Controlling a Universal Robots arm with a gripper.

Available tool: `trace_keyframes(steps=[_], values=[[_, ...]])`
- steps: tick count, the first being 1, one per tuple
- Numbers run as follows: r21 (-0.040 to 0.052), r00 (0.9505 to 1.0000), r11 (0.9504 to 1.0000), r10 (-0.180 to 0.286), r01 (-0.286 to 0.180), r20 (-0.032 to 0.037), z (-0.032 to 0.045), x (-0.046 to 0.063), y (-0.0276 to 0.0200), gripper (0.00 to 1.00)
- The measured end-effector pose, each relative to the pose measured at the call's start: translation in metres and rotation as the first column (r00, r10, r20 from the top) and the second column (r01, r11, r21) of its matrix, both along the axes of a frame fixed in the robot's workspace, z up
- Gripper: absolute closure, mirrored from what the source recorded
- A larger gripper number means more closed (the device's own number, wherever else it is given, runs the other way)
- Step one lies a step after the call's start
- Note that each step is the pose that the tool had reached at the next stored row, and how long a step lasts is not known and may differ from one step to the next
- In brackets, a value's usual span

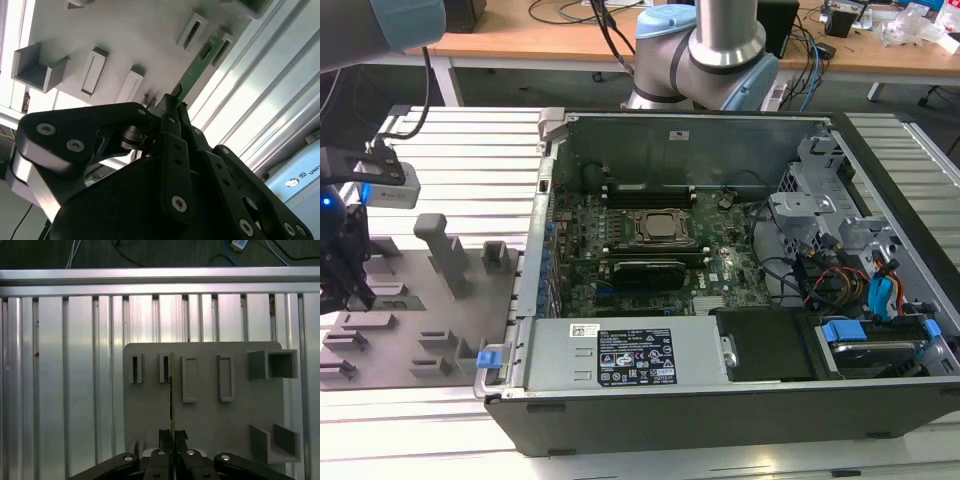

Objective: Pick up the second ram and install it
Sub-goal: 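Pick up the second ram and move it above second insertion slot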

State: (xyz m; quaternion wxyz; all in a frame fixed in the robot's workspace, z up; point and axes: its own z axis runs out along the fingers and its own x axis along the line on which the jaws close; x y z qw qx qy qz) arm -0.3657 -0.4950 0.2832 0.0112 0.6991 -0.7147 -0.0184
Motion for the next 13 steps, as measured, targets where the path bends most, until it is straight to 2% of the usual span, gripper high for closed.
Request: trace_keyframes(steps=[13], values=[[0.0001, 1.0000, 1.0000, 0.000, 0.000, 0.0000, 0.0215, 0.000, 0.0000, 0.86]])
